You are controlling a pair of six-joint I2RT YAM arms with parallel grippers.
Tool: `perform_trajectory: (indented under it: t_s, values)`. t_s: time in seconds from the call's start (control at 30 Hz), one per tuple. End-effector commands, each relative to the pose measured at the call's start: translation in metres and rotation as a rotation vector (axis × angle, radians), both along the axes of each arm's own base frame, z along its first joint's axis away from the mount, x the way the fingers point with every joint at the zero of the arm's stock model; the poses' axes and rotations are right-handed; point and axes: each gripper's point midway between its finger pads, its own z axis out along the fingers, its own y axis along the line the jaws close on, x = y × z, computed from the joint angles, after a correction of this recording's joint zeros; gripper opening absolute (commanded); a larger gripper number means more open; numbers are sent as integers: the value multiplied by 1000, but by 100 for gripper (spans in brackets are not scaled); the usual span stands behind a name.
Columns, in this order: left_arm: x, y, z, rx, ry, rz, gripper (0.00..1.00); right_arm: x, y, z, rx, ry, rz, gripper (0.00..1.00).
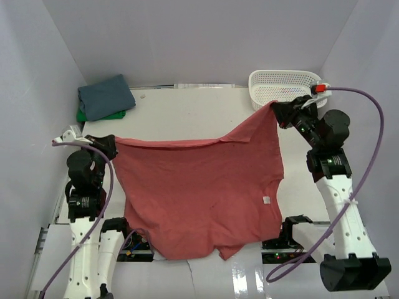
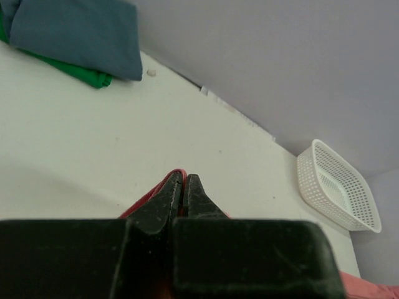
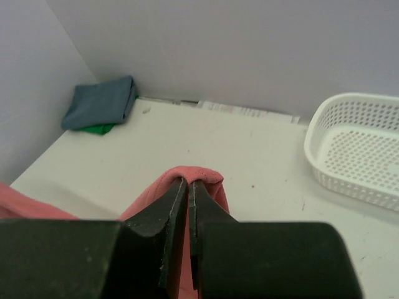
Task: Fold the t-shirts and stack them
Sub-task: Flatten out the tshirt
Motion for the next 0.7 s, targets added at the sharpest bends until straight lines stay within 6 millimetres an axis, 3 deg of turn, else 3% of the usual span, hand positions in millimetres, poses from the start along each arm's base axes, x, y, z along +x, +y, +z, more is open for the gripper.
perform_trajectory:
  t_s: [0.0,0.1,0.17,0.23,0.27,0.3,0.33,0.37,0.4,0.47,0.53,0.6,0.63,0.67]
  values:
    - [26,5,-25,-31,34,29,0,12,8,23,37,-100,46,8]
    - [52,2,-69,-66,158,11,0,41,17,-19,32,14,86,8]
    - [66,0,-81,-91,170,4,0,61,21,-44,24,82,96,8]
    - [83,0,-99,-105,209,5,0,75,24,-55,22,109,95,8]
    - [89,-1,-103,-115,217,4,0,89,26,-74,17,156,93,8]
    - [97,-1,-100,-120,210,6,0,96,27,-80,13,175,89,8]
    - [105,-1,-115,-126,257,9,0,104,27,-80,13,183,86,8]
    - [117,-1,-114,-126,254,11,0,117,30,-90,11,209,90,8]
    - [119,0,-108,-126,240,18,0,122,30,-100,11,234,90,8]
    - [133,1,-122,-123,282,26,0,138,34,-112,10,265,92,8]
    - [146,2,-117,-115,277,32,0,148,37,-120,11,292,98,8]
    - [158,2,-130,-103,315,36,0,166,41,-132,8,332,102,8]
    - [167,3,-120,-96,299,37,0,170,44,-136,7,345,112,8]
    - [174,3,-132,-92,329,36,0,181,47,-154,1,386,115,8]
